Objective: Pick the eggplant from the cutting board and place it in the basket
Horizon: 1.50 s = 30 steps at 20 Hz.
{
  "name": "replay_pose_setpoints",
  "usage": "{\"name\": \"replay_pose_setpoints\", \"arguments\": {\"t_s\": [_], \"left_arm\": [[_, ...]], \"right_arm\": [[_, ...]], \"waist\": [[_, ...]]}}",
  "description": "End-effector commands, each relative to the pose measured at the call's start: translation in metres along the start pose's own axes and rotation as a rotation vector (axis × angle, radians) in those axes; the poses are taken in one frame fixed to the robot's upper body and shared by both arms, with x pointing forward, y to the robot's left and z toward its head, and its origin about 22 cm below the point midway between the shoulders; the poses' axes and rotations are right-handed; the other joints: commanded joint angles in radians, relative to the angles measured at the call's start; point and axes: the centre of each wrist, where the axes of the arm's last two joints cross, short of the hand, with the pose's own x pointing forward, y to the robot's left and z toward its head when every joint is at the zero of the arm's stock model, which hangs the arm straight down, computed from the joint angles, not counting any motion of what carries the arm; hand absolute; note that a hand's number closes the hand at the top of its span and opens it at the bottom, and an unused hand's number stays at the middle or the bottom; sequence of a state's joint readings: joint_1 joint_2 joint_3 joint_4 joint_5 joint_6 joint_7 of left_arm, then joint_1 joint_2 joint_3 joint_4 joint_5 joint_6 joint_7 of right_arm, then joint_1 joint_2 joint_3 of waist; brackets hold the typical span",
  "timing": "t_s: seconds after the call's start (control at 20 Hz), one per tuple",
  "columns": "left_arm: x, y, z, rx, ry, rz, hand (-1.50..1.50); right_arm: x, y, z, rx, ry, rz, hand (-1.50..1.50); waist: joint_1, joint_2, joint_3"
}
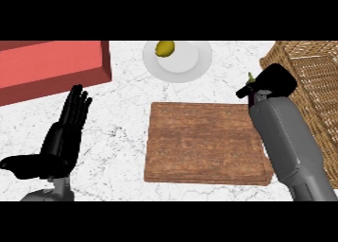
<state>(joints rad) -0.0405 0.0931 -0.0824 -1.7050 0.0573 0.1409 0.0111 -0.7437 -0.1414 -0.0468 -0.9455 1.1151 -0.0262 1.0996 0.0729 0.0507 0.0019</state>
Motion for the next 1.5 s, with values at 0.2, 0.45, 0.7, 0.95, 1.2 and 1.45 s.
{"name": "replay_pose_setpoints", "arguments": {"t_s": [0.2,0.45,0.7,0.95,1.2,1.45], "left_arm": [[0.006,-0.008,-0.007,-0.060,-0.015,-0.002,0.00],[0.000,-0.025,-0.007,-0.066,0.008,0.003,0.00],[0.003,-0.015,-0.011,-0.067,0.002,0.003,0.00],[-0.003,-0.015,-0.011,-0.033,0.014,0.007,0.00],[0.003,-0.016,-0.011,-0.032,0.013,0.012,0.00],[-0.008,-0.007,0.000,-0.004,0.040,-0.014,0.00]], "right_arm": [[0.035,-0.065,-0.007,-0.340,0.153,-0.387,1.50],[0.067,-0.096,0.012,-0.494,0.114,-0.476,1.50],[0.088,-0.121,0.026,-0.549,0.135,-0.540,1.50],[0.089,-0.121,0.018,-0.571,0.253,-0.519,1.50],[0.090,-0.117,0.009,-0.578,0.329,-0.397,1.50],[0.084,-0.120,-0.005,-0.590,0.398,-0.332,1.50]], "waist": [[0.051,-0.001,-0.001],[0.052,-0.007,-0.002],[0.053,-0.011,-0.004],[0.020,-0.020,-0.005],[0.010,-0.026,-0.005],[-0.006,-0.034,-0.004]]}}
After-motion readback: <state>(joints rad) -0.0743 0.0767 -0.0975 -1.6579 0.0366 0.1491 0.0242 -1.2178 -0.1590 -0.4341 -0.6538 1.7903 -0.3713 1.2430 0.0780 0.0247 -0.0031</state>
